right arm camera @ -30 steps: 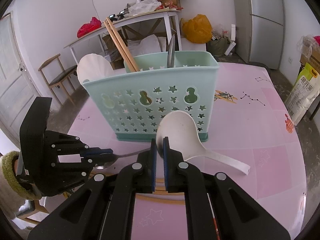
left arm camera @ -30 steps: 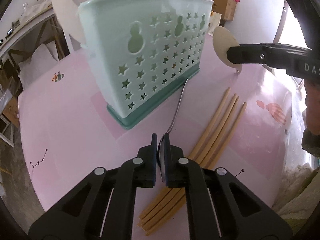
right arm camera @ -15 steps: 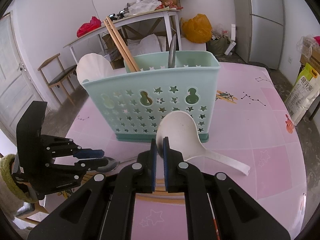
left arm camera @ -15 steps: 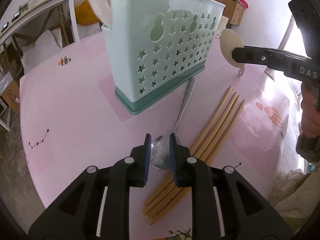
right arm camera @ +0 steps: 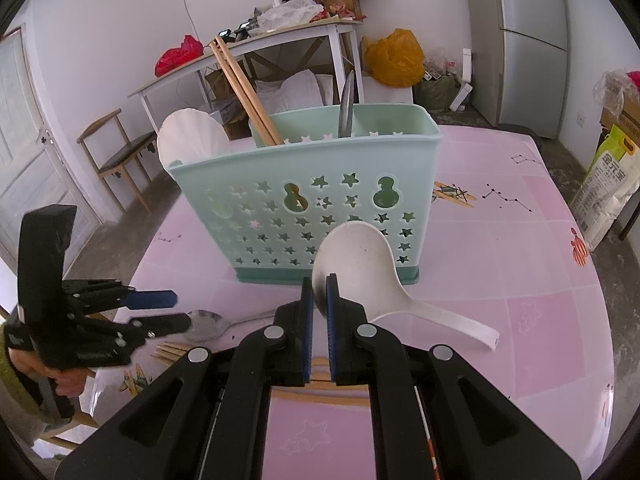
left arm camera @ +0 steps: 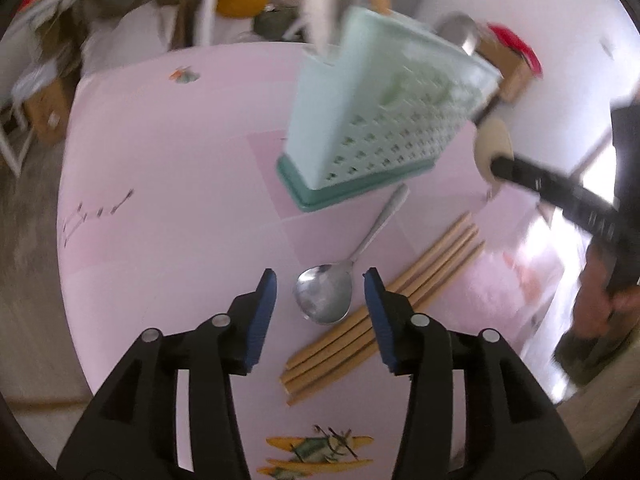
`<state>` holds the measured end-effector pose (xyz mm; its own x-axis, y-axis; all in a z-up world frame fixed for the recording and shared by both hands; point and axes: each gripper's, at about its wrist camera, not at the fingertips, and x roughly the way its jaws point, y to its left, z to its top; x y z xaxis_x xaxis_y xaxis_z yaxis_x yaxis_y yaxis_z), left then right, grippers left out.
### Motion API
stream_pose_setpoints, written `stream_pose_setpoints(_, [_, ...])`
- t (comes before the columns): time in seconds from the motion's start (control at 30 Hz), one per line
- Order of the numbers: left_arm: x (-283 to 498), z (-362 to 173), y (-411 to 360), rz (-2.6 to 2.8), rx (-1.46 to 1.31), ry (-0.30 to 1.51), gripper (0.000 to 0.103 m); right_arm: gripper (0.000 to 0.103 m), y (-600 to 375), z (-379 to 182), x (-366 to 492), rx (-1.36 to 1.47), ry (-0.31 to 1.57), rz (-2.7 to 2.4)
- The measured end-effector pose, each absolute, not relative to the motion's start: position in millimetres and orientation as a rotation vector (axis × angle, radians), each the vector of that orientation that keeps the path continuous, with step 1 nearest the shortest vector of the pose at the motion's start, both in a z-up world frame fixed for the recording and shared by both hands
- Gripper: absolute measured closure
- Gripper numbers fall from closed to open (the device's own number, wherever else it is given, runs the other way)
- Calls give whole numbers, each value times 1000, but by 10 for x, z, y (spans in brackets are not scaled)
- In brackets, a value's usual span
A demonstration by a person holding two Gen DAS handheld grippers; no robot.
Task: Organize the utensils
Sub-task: 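Lift the steel spoon toward the basket with the left gripper while right holds white spoon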
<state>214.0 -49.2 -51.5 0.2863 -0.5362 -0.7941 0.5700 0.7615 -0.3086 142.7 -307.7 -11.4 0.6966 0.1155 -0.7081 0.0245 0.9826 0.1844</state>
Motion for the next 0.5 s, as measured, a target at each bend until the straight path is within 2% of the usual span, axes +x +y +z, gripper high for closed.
stream_pose_setpoints(0.27, [2318, -710, -146, -705, -338, 1225, 61, 96, -3067, -113, 1420, 189, 795, 57])
stream_pose_setpoints(0.33, [2334, -751, -154, -693, -371, 1261, 67, 96, -3068, -115, 1420, 192, 794, 58])
stream_pose_setpoints(0.5, [2338, -819, -249, -646, -340, 1318, 74, 96, -3084, -117, 1410, 198, 792, 61])
